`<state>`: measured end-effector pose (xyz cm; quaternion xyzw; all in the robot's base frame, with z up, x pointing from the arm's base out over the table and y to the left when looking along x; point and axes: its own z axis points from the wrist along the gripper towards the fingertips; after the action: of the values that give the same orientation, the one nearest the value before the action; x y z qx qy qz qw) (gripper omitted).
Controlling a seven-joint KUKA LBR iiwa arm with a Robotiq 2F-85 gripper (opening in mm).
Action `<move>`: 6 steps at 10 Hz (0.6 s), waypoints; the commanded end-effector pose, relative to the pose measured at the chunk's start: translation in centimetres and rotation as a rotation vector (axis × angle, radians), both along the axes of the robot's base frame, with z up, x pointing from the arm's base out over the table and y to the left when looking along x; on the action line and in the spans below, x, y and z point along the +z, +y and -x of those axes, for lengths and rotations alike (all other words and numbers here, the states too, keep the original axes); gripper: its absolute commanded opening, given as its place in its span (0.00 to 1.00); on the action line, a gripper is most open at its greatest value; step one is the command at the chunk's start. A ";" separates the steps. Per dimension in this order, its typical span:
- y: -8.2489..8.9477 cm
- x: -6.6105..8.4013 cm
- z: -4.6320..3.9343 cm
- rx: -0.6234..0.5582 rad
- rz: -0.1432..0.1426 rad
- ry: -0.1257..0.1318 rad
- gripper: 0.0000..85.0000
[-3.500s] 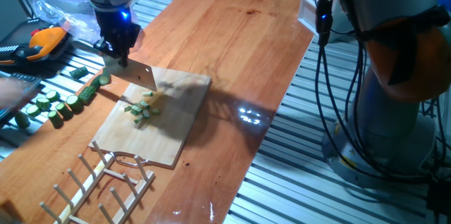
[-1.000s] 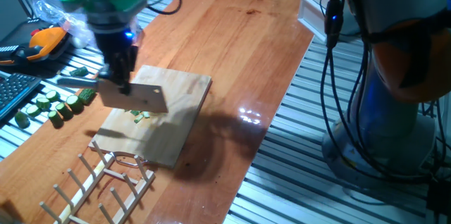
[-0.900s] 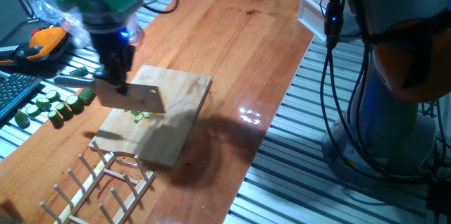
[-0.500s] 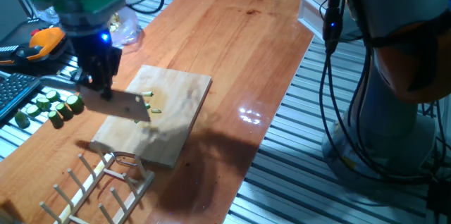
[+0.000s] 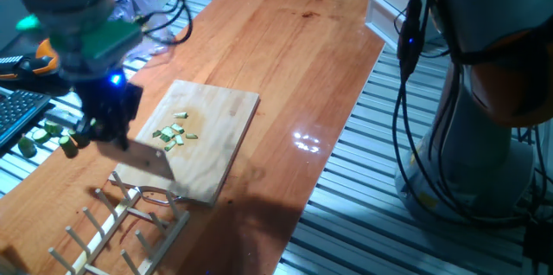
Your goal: Chop the cucumber into shreds
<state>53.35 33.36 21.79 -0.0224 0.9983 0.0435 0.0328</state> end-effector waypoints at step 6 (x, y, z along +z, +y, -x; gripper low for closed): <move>3.3 -1.3 -0.09 0.011 -0.005 0.001 0.00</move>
<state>53.47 36.59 20.58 -0.0264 0.9981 0.0466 0.0310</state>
